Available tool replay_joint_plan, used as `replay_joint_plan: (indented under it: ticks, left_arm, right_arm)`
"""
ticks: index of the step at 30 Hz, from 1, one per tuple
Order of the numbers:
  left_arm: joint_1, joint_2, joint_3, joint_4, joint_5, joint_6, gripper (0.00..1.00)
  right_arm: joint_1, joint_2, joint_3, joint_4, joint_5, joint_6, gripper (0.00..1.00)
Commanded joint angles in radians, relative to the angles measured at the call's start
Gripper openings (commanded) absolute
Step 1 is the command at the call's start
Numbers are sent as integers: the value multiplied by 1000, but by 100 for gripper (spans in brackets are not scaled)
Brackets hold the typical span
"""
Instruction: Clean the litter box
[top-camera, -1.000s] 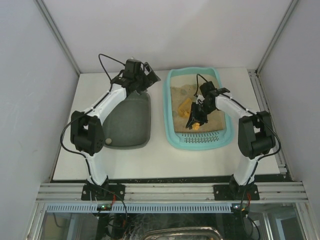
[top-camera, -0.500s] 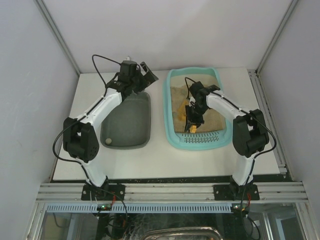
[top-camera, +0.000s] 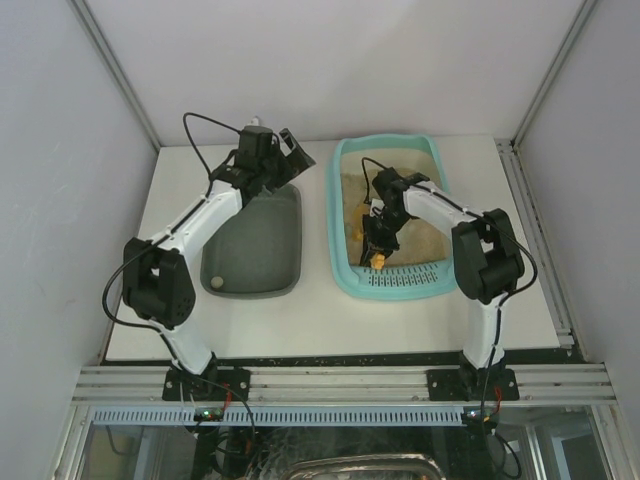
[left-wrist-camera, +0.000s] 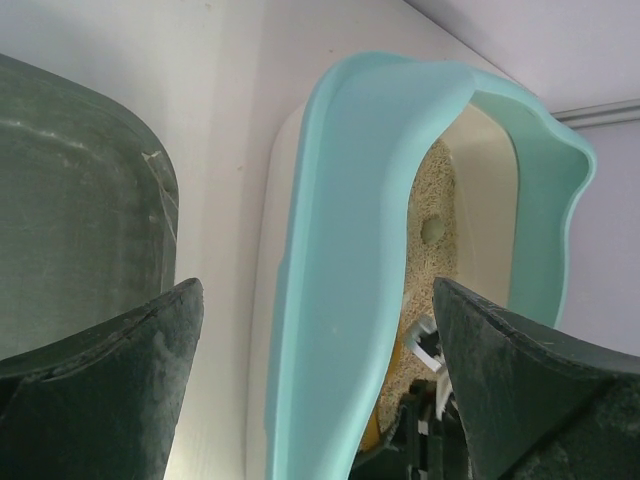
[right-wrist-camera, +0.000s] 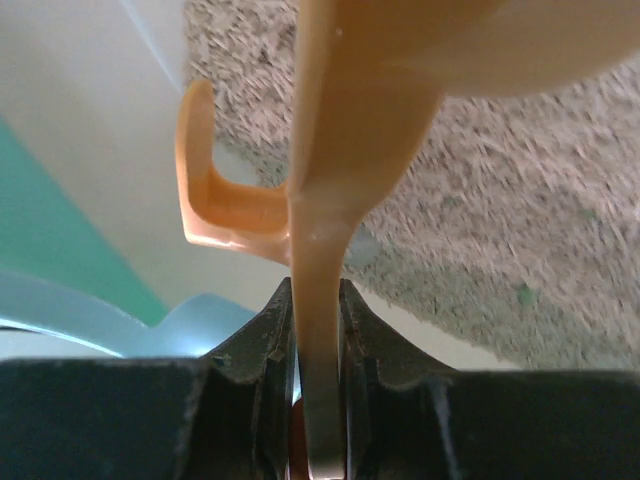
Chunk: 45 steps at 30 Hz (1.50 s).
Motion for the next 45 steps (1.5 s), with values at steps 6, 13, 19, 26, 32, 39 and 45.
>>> replay_joint_plan:
  ticks: [6,13,19,26,32,39,45]
  left_arm:
    - [-6,-75,-27,39,-9,50,100]
    - [-5,-76,-37,38,-6,71,100]
    - [-5,-72,-34,38,3,72,100]
    - [-5,-108,-50,34,-4,107,99]
    - [-4,-223,-101,40,-75,252,100]
    - [3,-354,-184,-73,-59,410,99]
    - [115,-476,-275,-125,-69,461,100]
  right_arm:
    - [-32,67,-90,283,-374,88,0]
    - [-112,-20,-173,385,-423,142,0]
    - [-167,-155,-247,427,-347,161,0]
    - [-200,-286,-416,579,-360,233,0]
    - [-231,-431,-660,903,-376,343,0]
    - [-231,-551,-927,1451,-376,512,0]
    - [-232,-576,-990,1611,-404,563,0]
